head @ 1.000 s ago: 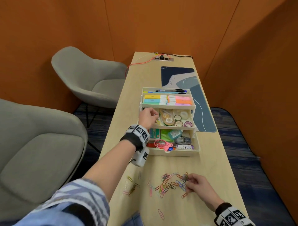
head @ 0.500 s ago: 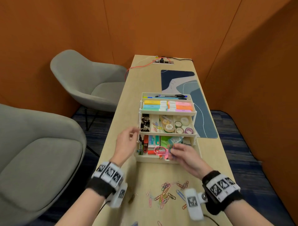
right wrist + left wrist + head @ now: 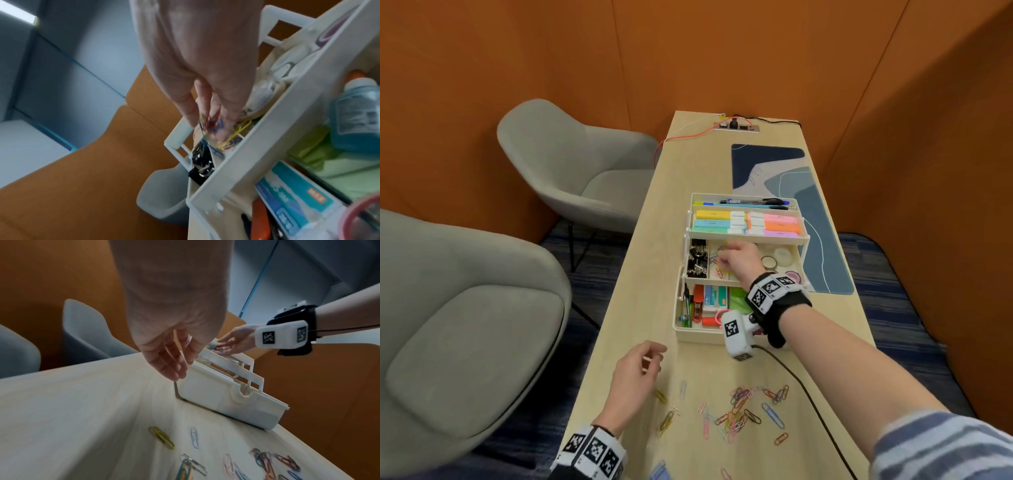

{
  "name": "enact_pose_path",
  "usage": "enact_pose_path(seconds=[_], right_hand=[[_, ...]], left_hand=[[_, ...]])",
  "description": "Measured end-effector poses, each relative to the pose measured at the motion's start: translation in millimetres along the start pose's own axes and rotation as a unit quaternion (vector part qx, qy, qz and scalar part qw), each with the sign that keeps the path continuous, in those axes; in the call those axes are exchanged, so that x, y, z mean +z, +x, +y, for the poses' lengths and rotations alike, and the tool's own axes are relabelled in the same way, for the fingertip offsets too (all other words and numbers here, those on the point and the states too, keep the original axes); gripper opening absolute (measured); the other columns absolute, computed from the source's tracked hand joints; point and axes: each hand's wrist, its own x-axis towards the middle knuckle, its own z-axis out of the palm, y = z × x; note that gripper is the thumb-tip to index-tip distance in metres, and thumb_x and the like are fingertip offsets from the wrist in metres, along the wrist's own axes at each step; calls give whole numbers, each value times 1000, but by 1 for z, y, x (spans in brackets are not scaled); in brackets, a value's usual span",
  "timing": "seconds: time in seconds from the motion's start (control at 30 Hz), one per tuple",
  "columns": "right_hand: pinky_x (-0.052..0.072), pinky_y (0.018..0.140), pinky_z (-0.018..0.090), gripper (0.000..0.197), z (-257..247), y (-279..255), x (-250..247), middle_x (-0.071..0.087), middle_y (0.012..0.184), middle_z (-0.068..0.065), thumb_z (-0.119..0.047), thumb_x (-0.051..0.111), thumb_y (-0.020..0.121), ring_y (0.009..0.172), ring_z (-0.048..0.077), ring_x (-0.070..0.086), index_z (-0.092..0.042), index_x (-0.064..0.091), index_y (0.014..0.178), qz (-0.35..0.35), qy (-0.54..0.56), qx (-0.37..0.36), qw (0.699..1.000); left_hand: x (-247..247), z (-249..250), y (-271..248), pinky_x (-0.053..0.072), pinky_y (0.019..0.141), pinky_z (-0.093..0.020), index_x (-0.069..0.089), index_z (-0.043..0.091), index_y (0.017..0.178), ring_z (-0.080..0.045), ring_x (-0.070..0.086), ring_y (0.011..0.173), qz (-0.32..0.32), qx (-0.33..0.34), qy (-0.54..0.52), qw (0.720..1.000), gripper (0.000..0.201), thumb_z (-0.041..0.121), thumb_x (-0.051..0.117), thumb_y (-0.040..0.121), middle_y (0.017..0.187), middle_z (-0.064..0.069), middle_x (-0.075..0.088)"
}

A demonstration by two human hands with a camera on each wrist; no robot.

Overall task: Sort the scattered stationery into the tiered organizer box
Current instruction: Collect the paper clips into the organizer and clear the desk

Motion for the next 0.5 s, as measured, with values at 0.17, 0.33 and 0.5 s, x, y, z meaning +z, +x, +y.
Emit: enact_pose_path(seconds=[0.17,0.33,0.5], right_hand=[[47,94,37,37,-12,-10,-8,64,105,2,-4,47,84,98,21,57,-15,67,113,9,-122,-72,990],[51,90,34,37,0,-60,-41,62,106,-8,2,37,92,102,14,60,-18,64,106,58,-113,-139,982],[54,76,29,31,63,-109,-66,64,103,-5,1,43,93,90,12,62,-21,64,94,18,-124,-112,986]], left_hand=[[9,23,15,47,70,-16,64,26,98,-1,59,81,-16,54,30,998,19,11,52,93,94,16,64],[32,65,61,41,94,-19,60,20,113,-3,50,103,-20,173,132,976,21,16,51,94,110,11,57],[56,105,116,30,108,-40,43,19,138,-16,43,124,-35,304,304,902,40,19,43,98,137,2,49]])
